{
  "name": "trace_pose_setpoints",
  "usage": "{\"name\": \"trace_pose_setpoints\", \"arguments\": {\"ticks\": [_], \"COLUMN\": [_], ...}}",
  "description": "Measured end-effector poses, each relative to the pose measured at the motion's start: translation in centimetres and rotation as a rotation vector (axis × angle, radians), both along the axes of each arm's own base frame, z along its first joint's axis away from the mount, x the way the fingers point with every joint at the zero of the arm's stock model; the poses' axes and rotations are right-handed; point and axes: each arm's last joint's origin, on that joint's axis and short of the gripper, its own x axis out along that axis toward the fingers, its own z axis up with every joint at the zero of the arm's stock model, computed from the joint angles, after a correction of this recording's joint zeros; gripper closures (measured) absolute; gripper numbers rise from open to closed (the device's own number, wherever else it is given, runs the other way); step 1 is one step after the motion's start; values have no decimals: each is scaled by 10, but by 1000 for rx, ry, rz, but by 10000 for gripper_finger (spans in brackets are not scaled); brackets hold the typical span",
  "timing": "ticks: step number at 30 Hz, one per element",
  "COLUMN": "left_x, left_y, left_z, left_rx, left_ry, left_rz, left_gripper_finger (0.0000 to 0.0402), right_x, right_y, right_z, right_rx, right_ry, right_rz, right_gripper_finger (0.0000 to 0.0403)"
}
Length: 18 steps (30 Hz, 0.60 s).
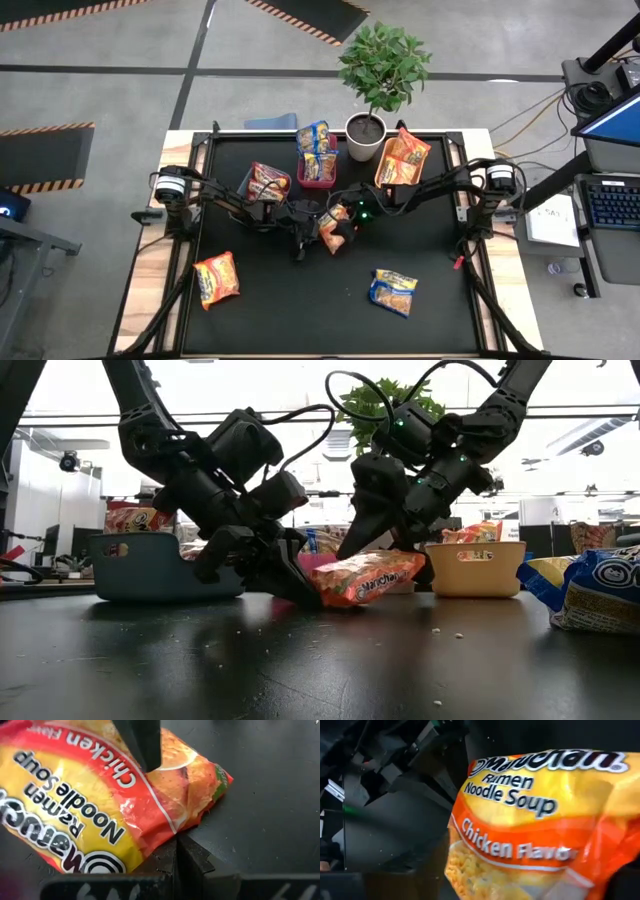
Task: Sort Maruchan noodles
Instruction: Put the right orange noodle pack into the yellow bin
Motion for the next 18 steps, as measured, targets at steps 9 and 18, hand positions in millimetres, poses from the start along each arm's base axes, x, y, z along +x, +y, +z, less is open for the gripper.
{"name": "trace_pose_setpoints", "arguments": {"ticks": [9,18], "left_x": [0,-12], "left_y": [0,1], "left_z": [0,15], "left_rx": [1,28], "left_ry": [-4,-18], "left_rz": [1,6], "left_gripper_finger": [402,402], "right_x": [0,-6], "right_y": [0,2], "right_z": [2,26], "right_rx": [7,-8], "right_ry": [-5,-57], "right_rz": [0,20], "right_gripper_finger": [285,317]}}
